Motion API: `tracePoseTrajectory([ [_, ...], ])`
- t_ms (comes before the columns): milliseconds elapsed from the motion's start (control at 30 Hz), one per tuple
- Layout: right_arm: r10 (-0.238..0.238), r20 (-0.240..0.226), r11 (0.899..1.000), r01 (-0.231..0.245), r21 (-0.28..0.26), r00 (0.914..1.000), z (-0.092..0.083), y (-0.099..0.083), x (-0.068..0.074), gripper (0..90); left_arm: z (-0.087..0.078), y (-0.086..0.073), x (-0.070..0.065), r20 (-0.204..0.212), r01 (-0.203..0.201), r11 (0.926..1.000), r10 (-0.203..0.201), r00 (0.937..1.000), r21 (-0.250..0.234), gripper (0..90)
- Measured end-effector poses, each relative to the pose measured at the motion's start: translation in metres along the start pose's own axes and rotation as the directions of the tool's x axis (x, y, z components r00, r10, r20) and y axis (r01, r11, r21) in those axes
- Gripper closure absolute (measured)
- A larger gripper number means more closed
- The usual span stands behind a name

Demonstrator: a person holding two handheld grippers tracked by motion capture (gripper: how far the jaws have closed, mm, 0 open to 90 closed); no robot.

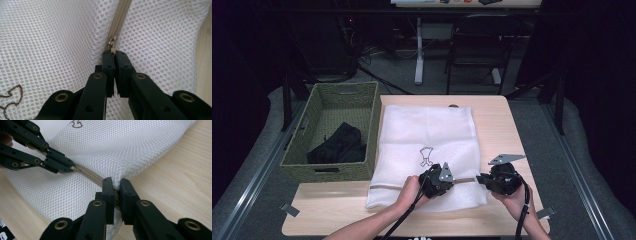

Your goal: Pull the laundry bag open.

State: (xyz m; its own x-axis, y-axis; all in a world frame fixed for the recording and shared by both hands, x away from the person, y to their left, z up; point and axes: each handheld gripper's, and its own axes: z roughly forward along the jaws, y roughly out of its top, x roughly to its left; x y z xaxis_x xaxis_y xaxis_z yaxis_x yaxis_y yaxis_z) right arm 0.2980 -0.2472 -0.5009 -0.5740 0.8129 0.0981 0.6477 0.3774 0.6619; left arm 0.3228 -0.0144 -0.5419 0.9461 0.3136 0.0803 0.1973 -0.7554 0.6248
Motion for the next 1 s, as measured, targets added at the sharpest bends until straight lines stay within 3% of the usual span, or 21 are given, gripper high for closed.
tracePoseTrajectory([
  [1000, 0.015, 0.021, 1.000, -0.015, 0.006, 0.9997, 0.000, -0.001, -0.005, 84.1, -0.017, -0.024, 0.013, -0.022, 0.032, 0.9983, -0.031, 0.9993, 0.050, 87.0],
])
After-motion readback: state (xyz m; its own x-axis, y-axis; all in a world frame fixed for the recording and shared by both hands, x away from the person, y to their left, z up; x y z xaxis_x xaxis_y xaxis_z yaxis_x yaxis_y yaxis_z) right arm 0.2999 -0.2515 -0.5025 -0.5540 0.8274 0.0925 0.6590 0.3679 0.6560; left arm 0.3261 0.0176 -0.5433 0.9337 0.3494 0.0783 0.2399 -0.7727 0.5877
